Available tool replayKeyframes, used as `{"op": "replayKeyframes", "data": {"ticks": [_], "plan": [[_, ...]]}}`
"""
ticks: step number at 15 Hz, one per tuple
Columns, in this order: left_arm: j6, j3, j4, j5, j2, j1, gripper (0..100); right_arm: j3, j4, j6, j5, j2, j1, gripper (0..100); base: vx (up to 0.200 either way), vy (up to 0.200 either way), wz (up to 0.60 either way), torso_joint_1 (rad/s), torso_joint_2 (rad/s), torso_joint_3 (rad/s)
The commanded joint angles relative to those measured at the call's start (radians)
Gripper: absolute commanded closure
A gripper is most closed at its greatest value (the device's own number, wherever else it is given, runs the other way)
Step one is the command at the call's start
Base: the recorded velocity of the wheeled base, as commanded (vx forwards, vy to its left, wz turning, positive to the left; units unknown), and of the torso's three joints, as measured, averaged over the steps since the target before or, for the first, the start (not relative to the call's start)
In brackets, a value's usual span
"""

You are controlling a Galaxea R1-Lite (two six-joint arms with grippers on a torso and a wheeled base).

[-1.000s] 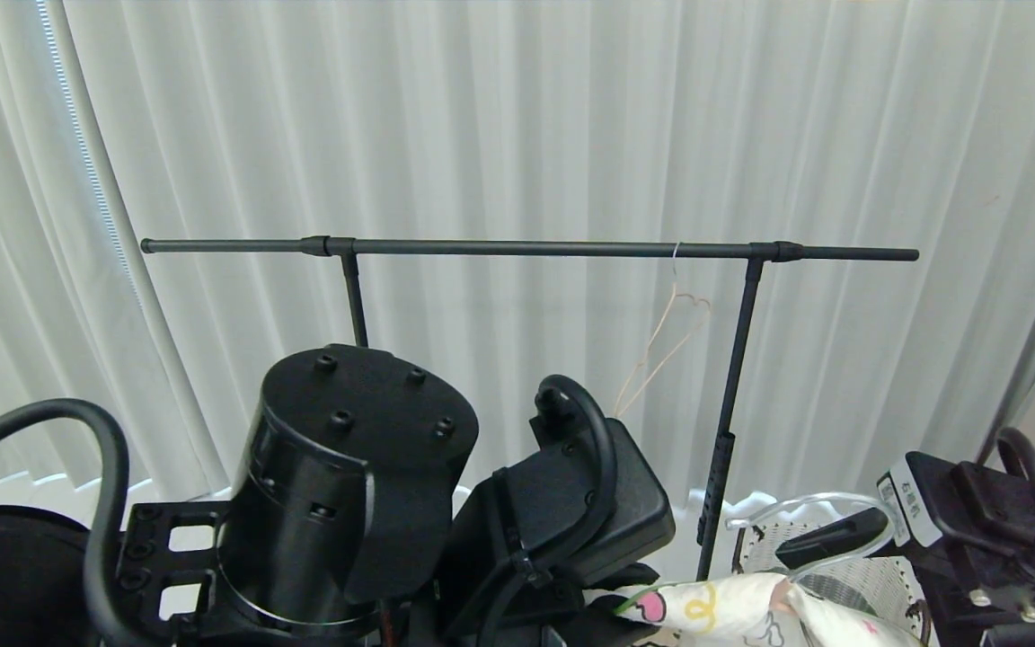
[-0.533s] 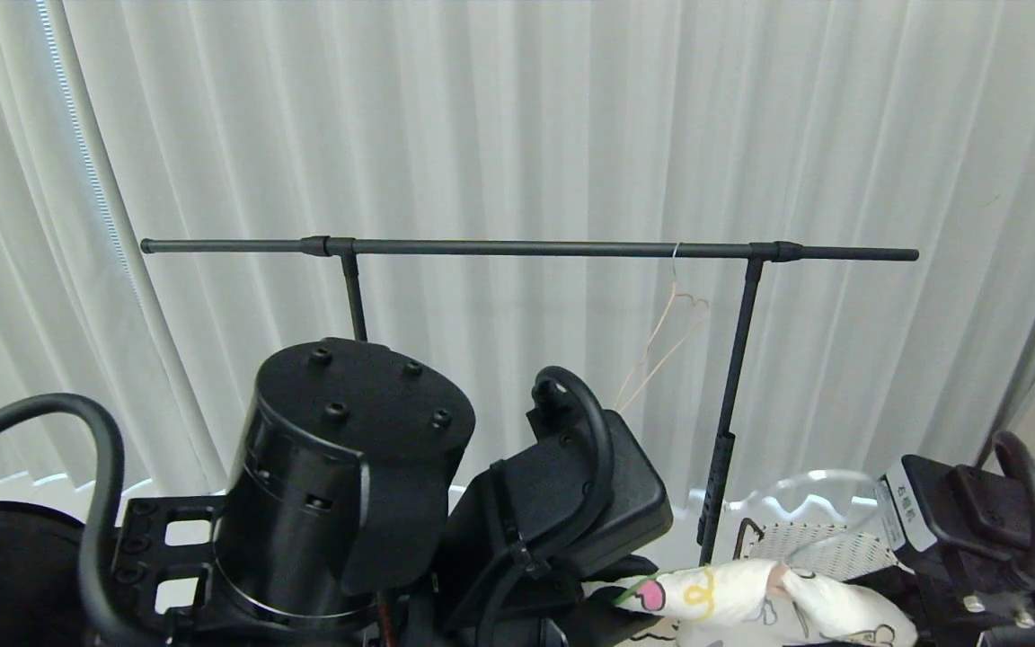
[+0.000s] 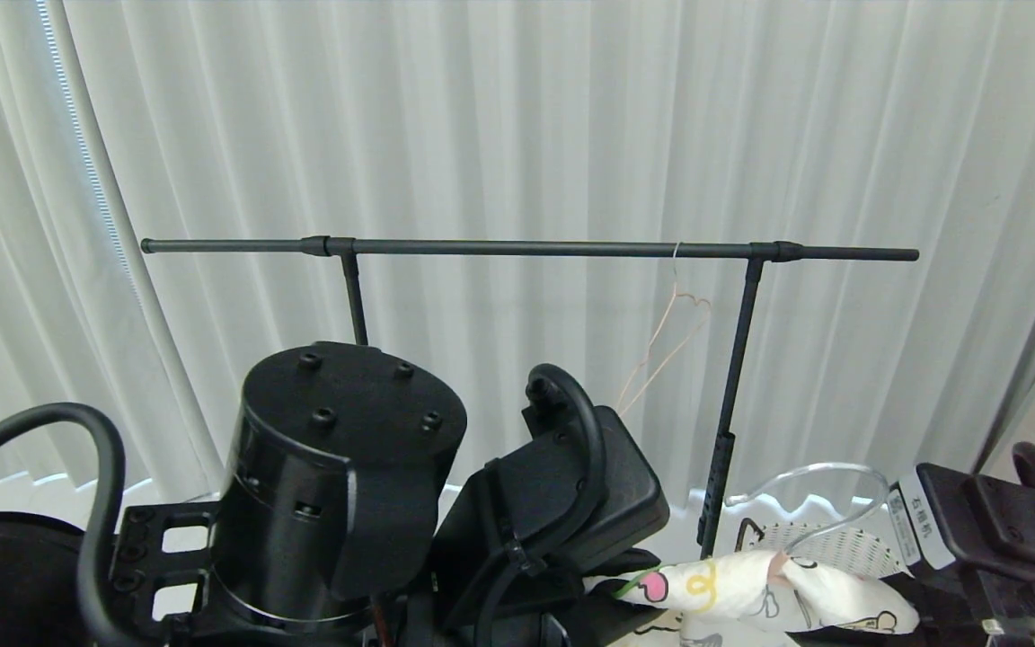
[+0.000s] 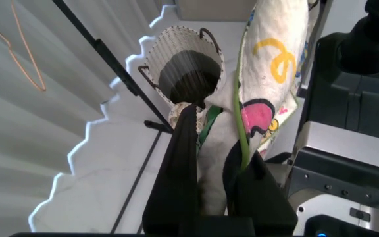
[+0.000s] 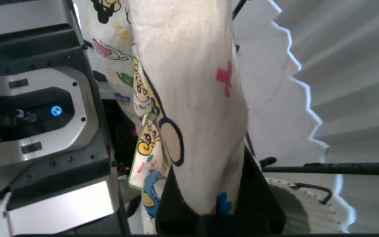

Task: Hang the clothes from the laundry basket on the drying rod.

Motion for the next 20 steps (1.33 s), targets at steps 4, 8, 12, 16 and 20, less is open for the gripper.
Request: {"op": "replayKeyframes", "data": {"ticks": [4, 8, 12, 16, 20], "plan": [[0.0, 0.005, -0.001, 0.0, 0.0, 0.001, 0, 0.0, 0.001, -0.062, -0.001, -0.021, -0.001, 100, 0.0, 0.0, 0.0, 0.0, 0.0, 0.0], [0.006, 0.022, -0.002, 0.0, -0.012, 0.001, 0, -0.002, 0.001, -0.062, -0.01, -0.038, -0.01, 100, 0.0, 0.0, 0.0, 0.0, 0.0, 0.0], [0.005, 0.1, -0.056, 0.022, -0.058, 0.026, 0, 0.001, 0.006, -0.12, -0.01, -0.061, -0.087, 100, 0.0, 0.0, 0.0, 0.0, 0.0, 0.0], [0.006, 0.321, -0.26, 0.077, -0.084, 0.152, 0, 0.0, -0.001, -0.18, -0.004, -0.064, -0.13, 100, 0.0, 0.0, 0.0, 0.0, 0.0, 0.0], [0.063, 0.497, -0.373, 0.074, -0.089, 0.366, 0, 0.0, -0.05, -0.2, -0.004, -0.063, -0.13, 100, 0.0, 0.0, 0.0, 0.0, 0.0, 0.0]]}}
